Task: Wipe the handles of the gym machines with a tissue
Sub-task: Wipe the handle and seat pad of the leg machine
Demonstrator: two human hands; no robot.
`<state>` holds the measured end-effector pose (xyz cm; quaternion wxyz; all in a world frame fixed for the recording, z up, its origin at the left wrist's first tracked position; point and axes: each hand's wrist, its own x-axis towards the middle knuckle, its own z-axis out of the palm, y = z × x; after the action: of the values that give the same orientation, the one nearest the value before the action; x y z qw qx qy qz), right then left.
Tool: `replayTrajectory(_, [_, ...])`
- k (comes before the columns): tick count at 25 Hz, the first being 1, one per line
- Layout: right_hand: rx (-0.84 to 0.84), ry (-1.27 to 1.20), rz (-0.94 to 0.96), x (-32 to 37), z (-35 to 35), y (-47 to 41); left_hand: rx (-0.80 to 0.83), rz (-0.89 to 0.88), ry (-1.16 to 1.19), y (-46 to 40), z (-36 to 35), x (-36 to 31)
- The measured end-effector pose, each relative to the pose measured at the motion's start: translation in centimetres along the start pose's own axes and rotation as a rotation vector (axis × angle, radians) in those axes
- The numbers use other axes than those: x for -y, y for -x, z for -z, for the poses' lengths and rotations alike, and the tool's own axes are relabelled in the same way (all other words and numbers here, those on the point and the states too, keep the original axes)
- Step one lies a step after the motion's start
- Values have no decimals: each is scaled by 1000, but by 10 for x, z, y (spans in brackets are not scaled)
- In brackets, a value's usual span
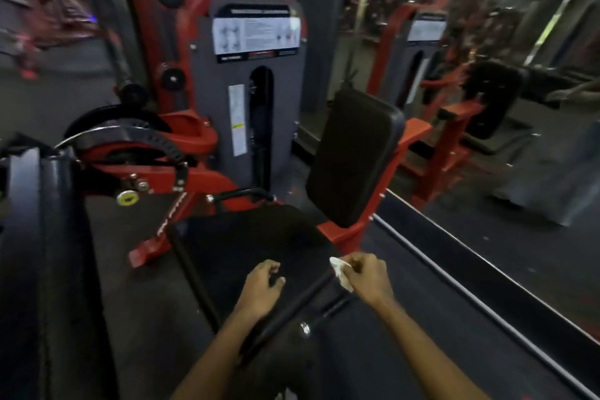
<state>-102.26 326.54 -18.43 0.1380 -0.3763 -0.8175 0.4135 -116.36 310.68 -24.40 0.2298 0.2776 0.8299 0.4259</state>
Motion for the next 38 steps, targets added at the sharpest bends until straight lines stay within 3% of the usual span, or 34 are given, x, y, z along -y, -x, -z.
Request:
replayTrajectory(6, [240,52,152,-16,-85,-178,-145,133,-105,-160,27,65])
replayTrajectory(11, [371,109,126,-14,-139,-322,-253,249,-247,-256,45,126])
replayTrajectory(18, [347,-39,309,-3,-307,-460,-402,282,-507,-378,30,226])
replayTrajectory(21, [333,-49,518,0,-379,-487,-326,340,-721,-390,10,257])
replayTrajectory(25, [302,-72,680,6,-440,-505,-353,346,-857,-396,3,261])
replayTrajectory(33, [415,233,849,25,-471,-501,-287,368,-845,-376,1,265])
replayTrajectory(38, [376,353,948,27,-471,-503,-260,404,-846,-358,-3,260])
